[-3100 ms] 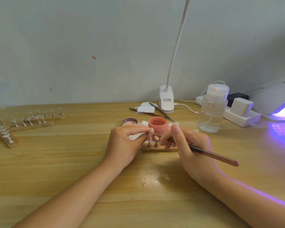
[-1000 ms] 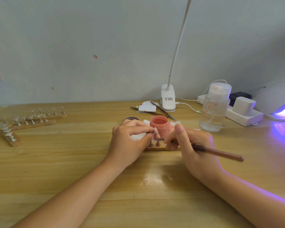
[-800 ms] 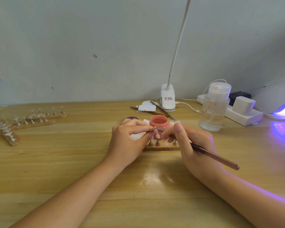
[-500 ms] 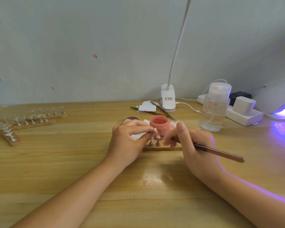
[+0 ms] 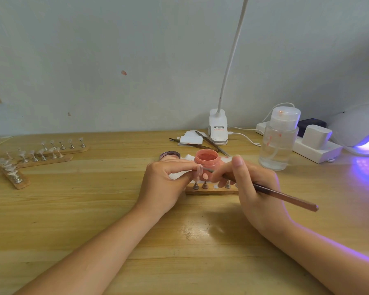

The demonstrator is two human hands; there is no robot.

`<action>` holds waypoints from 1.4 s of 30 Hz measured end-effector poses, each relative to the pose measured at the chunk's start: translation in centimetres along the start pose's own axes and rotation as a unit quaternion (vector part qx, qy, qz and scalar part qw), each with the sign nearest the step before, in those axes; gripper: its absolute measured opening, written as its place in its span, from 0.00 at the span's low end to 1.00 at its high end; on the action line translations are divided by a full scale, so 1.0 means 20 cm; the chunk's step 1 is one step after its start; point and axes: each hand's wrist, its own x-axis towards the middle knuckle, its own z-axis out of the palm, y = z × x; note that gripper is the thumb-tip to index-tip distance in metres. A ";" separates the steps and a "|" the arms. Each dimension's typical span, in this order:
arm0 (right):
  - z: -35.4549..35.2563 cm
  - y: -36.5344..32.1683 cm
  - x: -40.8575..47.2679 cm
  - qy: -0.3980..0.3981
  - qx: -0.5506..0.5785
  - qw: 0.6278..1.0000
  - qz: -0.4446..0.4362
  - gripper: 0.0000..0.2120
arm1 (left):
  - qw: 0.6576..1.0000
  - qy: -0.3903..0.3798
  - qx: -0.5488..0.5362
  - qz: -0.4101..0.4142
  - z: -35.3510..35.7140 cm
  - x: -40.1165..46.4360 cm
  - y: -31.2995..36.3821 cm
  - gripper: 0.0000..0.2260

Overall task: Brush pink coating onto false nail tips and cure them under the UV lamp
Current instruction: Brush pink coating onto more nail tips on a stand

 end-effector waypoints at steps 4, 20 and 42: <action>0.00 -0.01 0.00 0.017 0.031 0.999 0.012 0.24 | 0.999 -0.007 -0.037 -0.029 0.00 0.00 0.01 0.08; 0.00 -0.02 0.00 0.018 0.042 0.998 0.045 0.23 | 0.998 -0.013 -0.053 -0.042 0.00 0.00 0.03 0.06; 0.00 -0.01 0.00 -0.007 0.009 1.000 0.011 0.21 | 0.999 -0.013 -0.024 -0.031 0.00 0.00 0.01 0.07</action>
